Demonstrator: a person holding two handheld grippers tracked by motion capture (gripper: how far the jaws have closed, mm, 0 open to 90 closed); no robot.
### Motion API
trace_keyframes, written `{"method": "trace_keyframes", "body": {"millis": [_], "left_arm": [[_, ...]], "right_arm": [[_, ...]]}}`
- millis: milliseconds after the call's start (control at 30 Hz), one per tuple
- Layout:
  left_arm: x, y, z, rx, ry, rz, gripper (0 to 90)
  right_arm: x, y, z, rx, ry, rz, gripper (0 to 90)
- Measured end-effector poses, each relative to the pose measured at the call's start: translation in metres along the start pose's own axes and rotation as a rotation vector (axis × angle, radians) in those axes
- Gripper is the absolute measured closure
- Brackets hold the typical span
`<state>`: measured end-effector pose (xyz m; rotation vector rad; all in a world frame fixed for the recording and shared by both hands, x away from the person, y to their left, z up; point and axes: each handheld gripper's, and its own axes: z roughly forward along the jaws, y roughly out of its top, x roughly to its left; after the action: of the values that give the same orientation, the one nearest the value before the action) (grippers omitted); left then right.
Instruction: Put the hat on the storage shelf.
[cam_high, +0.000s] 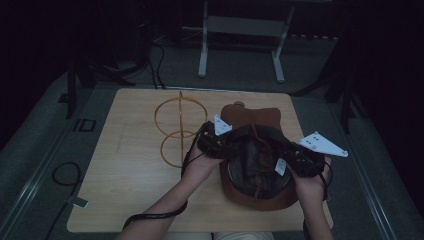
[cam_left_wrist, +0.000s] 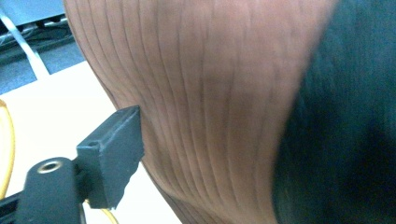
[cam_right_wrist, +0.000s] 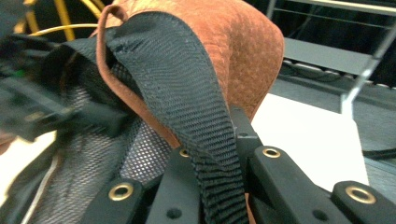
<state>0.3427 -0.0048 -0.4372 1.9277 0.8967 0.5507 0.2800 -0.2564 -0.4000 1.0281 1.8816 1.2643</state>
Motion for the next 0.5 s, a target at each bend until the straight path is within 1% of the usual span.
{"method": "trace_keyframes", "body": {"millis": [67, 133, 167, 200, 233, 267, 300, 333, 467, 500], "left_arm": [[-0.001, 0.0, -0.001, -0.02, 0.023, 0.004, 31.4], [-0.001, 0.0, -0.002, -0.028, 0.041, 0.01, 45.3], [-0.003, 0.0, -0.002, -0.036, 0.052, 0.021, 53.8], [-0.004, 0.0, -0.002, -0.037, 0.06, 0.031, 64.2], [-0.005, 0.0, -0.003, -0.037, 0.058, 0.038, 73.9], [-0.007, 0.001, -0.003, -0.041, 0.064, 0.046, 80.4], [-0.007, 0.001, -0.003, -0.047, 0.063, 0.046, 84.6], [-0.007, 0.002, -0.003, -0.051, 0.061, 0.048, 86.0], [-0.007, 0.007, -0.003, -0.055, 0.052, 0.052, 87.1], [-0.007, 0.008, -0.004, -0.06, 0.058, 0.055, 87.2]], "right_arm": [[0.005, -0.002, -0.002, -0.002, 0.009, -0.008, 85.8], [0.007, -0.004, -0.005, -0.002, 0.011, -0.01, 85.8], [0.008, -0.005, -0.006, -0.003, 0.009, -0.007, 85.7], [0.008, -0.007, -0.006, 0.002, 0.004, -0.01, 85.6], [0.009, -0.009, -0.006, 0.01, -0.003, -0.01, 85.6], [0.008, -0.011, -0.005, 0.015, -0.002, -0.004, 85.6], [0.007, -0.013, -0.004, 0.021, -0.001, 0.003, 85.5], [0.006, -0.015, -0.003, 0.023, -0.005, 0.008, 85.5], [0.006, -0.019, -0.006, 0.021, -0.014, 0.017, 84.3], [0.007, -0.019, -0.006, 0.025, -0.022, 0.012, 83.7]]}}
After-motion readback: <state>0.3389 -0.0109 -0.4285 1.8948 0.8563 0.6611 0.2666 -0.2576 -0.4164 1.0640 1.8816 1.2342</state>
